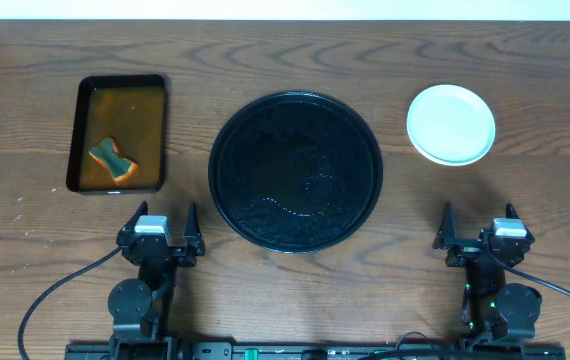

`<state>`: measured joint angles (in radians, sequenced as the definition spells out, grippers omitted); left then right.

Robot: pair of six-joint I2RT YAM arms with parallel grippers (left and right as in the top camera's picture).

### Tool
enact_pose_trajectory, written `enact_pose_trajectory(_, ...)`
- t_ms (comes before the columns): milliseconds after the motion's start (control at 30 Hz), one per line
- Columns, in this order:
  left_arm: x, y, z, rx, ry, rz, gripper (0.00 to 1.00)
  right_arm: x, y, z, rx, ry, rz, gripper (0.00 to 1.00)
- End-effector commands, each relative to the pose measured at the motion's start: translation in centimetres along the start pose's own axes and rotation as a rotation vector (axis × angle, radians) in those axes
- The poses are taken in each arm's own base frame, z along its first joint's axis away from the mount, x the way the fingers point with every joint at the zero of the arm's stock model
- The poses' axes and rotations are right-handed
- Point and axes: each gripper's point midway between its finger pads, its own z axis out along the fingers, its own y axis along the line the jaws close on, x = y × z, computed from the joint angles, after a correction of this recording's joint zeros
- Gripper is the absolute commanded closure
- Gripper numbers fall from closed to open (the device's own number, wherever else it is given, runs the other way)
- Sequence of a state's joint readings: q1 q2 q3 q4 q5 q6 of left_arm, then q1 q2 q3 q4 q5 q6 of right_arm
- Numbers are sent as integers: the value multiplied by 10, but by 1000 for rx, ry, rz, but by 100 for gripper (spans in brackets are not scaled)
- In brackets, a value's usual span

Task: Clean dirty plates on tray and stack at the side

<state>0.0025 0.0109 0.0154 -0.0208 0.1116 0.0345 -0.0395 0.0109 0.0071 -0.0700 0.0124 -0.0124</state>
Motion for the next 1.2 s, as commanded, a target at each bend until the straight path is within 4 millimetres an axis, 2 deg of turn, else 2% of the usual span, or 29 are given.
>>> enact_pose_trajectory(0, 15, 0, 0, 3, 48, 31, 18, 1, 3, 0, -9, 0, -12, 1)
enact_pose_trajectory(1167, 15, 0, 0, -1, 47, -12, 17, 1, 3, 0, -9, 0, -12, 1)
